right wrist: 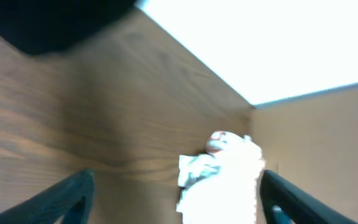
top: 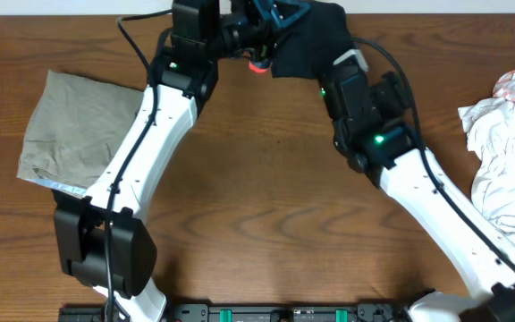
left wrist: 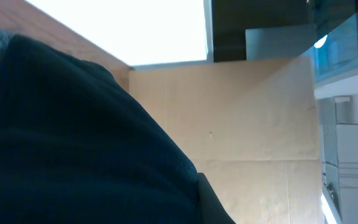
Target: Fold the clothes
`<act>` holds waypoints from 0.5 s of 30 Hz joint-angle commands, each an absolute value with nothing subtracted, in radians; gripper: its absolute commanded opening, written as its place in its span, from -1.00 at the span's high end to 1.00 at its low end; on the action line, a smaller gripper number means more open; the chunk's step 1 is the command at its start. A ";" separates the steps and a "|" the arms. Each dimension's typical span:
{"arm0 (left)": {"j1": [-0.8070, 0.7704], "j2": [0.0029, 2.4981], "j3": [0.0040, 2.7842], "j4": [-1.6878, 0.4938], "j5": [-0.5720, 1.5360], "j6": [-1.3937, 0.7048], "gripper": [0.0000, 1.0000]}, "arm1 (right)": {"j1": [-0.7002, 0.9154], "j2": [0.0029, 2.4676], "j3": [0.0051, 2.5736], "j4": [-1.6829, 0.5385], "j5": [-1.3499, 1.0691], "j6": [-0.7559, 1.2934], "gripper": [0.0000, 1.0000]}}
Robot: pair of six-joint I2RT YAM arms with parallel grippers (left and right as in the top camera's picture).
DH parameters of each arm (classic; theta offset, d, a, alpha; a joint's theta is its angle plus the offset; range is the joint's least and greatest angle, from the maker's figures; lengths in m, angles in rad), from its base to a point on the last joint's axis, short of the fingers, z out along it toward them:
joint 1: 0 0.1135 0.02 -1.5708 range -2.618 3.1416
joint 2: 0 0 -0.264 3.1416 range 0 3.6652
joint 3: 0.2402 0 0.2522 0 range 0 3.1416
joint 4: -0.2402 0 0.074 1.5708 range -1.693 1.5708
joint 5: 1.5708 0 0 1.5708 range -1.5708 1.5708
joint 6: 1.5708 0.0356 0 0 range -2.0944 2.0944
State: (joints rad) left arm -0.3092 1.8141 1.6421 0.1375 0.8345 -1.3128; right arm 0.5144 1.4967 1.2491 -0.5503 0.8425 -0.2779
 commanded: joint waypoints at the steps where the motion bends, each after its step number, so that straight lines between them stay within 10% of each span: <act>1: -0.265 1.788 1.662 0.195 0.821 -1.317 0.88 | 0.555 1.424 1.247 -0.561 0.875 -0.251 -0.99; 15: -0.220 1.788 1.673 0.427 1.049 -1.404 0.88 | 0.764 1.415 1.247 -0.519 0.865 -0.751 -0.98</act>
